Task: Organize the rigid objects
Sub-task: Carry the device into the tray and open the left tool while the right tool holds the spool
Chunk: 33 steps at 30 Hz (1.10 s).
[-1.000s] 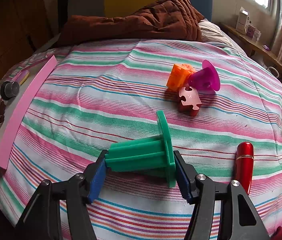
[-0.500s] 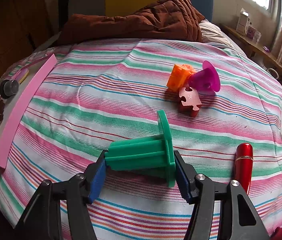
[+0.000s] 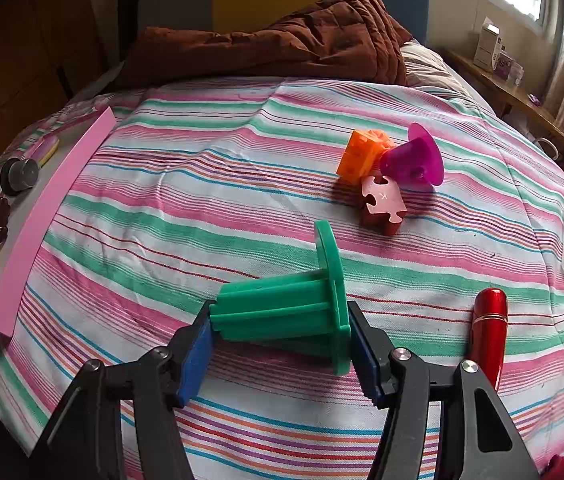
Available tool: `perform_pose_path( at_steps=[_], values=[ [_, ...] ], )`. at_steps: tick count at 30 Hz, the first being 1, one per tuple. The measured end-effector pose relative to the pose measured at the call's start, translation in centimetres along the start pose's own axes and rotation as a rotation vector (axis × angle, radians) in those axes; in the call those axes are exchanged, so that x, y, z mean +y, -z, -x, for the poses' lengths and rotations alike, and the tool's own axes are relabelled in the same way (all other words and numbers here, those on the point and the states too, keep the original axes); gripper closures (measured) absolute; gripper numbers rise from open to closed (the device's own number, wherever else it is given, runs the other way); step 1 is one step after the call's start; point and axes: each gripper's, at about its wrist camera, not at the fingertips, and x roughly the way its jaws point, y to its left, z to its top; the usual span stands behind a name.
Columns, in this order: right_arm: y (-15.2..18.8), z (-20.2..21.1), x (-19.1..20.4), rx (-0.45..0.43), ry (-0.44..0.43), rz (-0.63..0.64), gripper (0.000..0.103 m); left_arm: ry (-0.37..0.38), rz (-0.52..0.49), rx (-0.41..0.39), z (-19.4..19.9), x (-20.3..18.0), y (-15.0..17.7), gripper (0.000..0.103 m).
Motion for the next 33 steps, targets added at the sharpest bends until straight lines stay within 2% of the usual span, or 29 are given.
perform_pose_path(
  at_steps=[10, 23, 33],
  values=[
    [0.0, 0.0, 0.2, 0.000, 0.002, 0.003, 0.041, -0.057, -0.113, -0.007, -2.5, -2.6, -0.2, 0.050],
    [0.0, 0.0, 0.2, 0.000, 0.001, 0.002, 0.041, -0.117, -0.109, 0.080, -6.4, -1.7, 0.8, 0.050],
    [0.1, -0.1, 0.3, 0.000, 0.002, 0.004, 0.041, -0.125, -0.136, 0.045, -5.4, -2.2, 0.6, 0.050]
  ],
)
